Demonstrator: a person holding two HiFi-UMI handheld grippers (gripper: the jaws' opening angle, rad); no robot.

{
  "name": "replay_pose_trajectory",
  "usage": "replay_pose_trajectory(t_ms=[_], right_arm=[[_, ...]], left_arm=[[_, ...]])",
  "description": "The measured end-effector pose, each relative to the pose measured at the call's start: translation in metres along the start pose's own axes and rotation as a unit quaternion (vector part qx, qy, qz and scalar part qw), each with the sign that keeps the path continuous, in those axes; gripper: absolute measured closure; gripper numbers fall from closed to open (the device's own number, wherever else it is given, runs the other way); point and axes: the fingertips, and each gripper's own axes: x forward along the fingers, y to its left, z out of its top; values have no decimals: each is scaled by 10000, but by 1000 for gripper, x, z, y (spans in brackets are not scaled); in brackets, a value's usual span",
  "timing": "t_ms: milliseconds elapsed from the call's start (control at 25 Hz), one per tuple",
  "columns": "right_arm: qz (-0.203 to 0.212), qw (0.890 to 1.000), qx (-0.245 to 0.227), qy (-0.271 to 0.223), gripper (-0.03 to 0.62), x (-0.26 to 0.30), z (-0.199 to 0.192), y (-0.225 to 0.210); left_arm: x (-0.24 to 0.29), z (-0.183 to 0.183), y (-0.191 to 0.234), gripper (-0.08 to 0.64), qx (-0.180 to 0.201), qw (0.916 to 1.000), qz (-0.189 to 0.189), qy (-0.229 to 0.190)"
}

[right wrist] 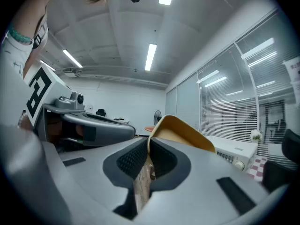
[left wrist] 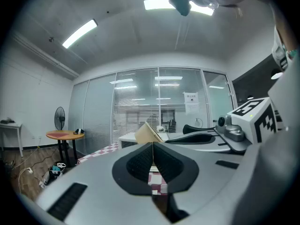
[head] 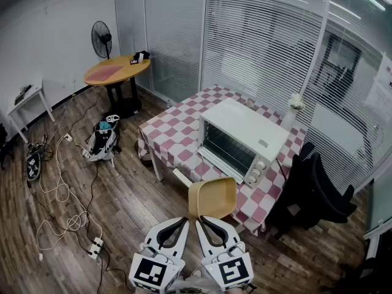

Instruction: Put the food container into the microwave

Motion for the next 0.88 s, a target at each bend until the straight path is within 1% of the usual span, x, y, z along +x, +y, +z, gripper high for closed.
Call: replay_pose_trajectory(t_ms=[160,320,520,680,880], right_arm=[[117,9999,60,-20,580,-5,-3,0],[150,9998,-34,112,580,-13,-11,-1],[245,9997,16,76,580,-15,-14,-4],[291,9994,-17,160,579,-10,-18,-7],[205,9996,-54,190,578,12,-21,-17]], left_arm=[[0,-6,-13,548,39,9997,-228,115],[-3,-8,-22,548,11,9997,-221,130],[-4,-19,-28,548,-56,9996,-180,212],[-1,-20,-24,548,-130,9995,-169,233],[15,-18,-4,548,-145,9996,-211,147]])
